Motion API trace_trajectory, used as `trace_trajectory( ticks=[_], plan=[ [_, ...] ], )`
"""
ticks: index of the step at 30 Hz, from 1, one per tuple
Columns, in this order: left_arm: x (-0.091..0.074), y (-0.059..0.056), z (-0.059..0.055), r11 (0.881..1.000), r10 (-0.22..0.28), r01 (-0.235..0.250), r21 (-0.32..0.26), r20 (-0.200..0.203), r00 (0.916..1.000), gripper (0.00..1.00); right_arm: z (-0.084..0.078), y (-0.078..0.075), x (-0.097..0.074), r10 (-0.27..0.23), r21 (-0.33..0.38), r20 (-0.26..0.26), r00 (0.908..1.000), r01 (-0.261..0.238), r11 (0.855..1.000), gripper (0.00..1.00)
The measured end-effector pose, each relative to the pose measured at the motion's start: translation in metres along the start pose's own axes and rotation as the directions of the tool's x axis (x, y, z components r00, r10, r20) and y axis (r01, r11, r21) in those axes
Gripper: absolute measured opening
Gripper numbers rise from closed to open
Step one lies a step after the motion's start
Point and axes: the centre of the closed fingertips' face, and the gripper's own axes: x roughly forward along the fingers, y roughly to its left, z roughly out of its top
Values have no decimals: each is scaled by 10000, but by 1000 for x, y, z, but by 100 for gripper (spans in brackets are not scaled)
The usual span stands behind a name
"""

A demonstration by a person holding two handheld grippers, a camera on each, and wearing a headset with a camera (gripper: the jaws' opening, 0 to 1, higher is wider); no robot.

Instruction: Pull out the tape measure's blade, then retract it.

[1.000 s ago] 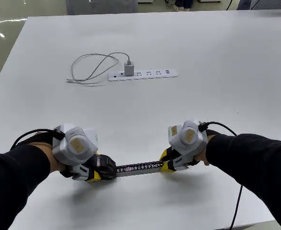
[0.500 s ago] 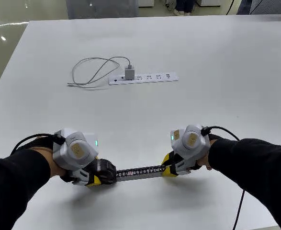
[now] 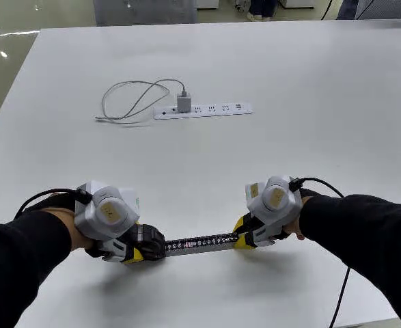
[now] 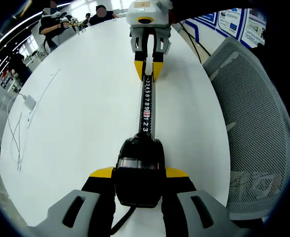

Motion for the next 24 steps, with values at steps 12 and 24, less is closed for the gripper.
trace_trajectory(
  ticks=[12,24],
  plan=[
    [0,0,1,10000,14,-14,8,-18,10000,30,-5,0,-3,60,-112,-190,9998,-62,9999,9],
    [0,0,0,10000,17,-17,1,-5,10000,30,-10,-2,-7,92,-114,-318,9995,-96,9999,9]
  ],
)
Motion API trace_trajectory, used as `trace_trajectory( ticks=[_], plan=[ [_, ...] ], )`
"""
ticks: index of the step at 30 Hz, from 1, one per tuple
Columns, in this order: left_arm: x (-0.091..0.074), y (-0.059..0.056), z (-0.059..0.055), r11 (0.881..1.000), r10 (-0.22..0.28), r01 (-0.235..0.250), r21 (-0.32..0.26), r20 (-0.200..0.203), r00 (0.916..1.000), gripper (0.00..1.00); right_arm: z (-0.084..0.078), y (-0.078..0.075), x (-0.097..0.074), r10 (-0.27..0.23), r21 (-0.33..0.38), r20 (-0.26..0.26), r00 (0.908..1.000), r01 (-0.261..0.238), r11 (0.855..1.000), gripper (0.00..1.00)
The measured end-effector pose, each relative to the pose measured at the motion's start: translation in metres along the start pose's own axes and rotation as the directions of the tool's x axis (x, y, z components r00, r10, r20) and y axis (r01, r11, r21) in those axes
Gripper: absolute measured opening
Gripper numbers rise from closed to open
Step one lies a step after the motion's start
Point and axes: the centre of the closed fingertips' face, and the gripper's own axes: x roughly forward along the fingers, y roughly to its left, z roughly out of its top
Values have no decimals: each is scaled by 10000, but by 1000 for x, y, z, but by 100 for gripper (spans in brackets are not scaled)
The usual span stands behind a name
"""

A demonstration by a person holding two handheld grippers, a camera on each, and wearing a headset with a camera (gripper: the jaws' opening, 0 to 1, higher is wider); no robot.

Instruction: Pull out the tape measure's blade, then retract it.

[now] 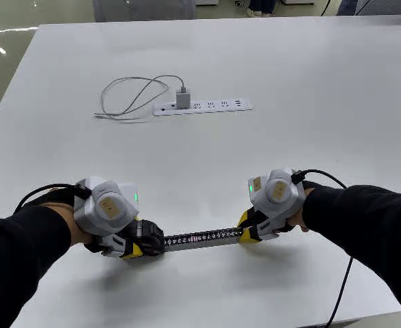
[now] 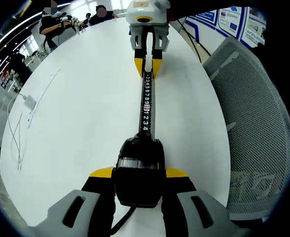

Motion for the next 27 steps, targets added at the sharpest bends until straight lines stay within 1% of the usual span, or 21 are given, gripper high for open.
trace_trajectory(
  ticks=[27],
  plan=[
    [1,1,1,10000,-7,7,-10,-17,10000,30,-15,-2,-9,-58,347,-8,10000,59,9994,9]
  ],
)
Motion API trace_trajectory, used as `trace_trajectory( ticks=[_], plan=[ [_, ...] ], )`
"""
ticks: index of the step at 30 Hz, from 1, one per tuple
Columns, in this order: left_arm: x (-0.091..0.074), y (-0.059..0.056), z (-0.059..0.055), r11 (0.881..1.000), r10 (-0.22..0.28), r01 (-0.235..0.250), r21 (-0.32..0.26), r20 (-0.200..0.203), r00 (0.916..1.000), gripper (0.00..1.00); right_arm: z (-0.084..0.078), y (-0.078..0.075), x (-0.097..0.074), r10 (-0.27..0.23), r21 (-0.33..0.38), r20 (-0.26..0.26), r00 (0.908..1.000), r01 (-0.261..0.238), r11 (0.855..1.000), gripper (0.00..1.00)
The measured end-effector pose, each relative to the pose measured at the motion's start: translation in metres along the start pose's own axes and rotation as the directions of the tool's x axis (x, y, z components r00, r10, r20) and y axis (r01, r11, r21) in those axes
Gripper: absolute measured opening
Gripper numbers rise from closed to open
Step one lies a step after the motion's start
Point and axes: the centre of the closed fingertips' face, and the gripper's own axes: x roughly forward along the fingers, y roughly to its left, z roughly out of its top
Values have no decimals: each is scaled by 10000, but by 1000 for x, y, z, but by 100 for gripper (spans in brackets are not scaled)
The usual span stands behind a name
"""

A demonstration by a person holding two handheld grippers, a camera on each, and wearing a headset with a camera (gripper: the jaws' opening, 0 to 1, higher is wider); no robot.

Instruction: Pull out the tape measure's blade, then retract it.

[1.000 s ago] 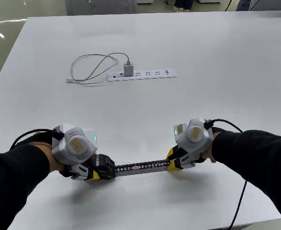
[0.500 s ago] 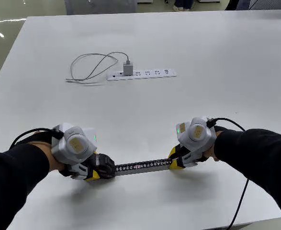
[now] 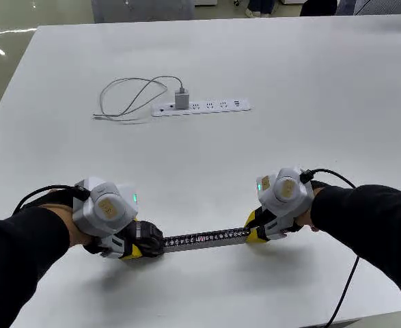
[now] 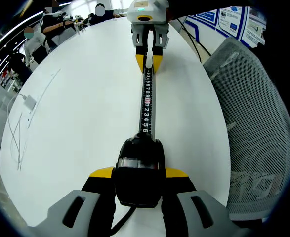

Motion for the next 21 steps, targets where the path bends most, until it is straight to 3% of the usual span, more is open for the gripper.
trace_trajectory(
  ticks=[21],
  plan=[
    [0,-1,0,10000,-3,3,-2,-21,10000,30,-9,-1,-6,-16,81,-29,10000,16,10000,9]
  ],
)
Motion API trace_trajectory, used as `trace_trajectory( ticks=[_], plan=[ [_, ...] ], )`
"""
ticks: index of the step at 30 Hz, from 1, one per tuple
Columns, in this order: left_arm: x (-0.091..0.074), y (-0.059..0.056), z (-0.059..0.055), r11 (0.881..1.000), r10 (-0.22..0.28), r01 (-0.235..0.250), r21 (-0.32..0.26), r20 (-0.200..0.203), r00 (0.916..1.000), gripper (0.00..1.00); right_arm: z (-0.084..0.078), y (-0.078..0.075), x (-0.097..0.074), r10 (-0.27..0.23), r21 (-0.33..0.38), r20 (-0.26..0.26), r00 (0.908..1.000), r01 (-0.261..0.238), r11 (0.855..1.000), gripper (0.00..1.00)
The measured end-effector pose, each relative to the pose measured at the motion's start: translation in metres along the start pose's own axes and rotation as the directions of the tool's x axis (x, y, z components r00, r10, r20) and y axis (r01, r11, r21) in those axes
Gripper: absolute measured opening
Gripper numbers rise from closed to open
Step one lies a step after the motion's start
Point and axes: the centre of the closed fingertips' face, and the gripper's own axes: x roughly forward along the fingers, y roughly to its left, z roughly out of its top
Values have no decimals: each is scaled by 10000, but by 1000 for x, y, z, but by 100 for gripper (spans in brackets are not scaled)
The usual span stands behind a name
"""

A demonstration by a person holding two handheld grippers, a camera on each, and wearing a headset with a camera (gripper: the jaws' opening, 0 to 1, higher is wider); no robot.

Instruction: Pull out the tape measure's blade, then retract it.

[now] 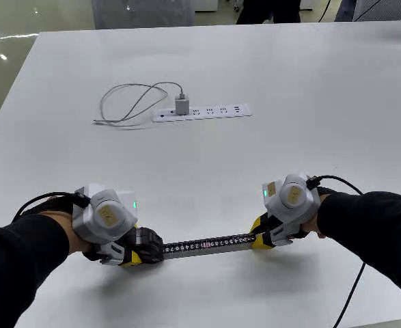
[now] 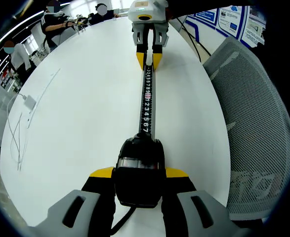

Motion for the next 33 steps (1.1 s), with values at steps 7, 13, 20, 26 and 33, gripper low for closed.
trace_trajectory(
  ticks=[7,13,20,26,33],
  plan=[
    [0,0,0,10000,7,-7,0,-9,10000,30,-4,0,-3,-12,5,21,10000,12,10000,9],
    [0,0,0,10000,15,-15,-6,-11,10000,30,-6,-1,-3,-21,29,44,10000,21,10000,9],
    [-1,0,0,10000,27,-27,1,-33,10000,30,-9,-2,-5,-34,81,40,10000,34,10000,9],
    [-1,0,-1,10000,22,-22,4,-34,10000,30,-12,-3,-8,-58,121,20,10000,58,9999,9],
    [-1,0,-1,10000,28,-28,-11,-41,10000,30,-16,-4,-10,-78,197,64,9999,77,9998,9]
  ],
)
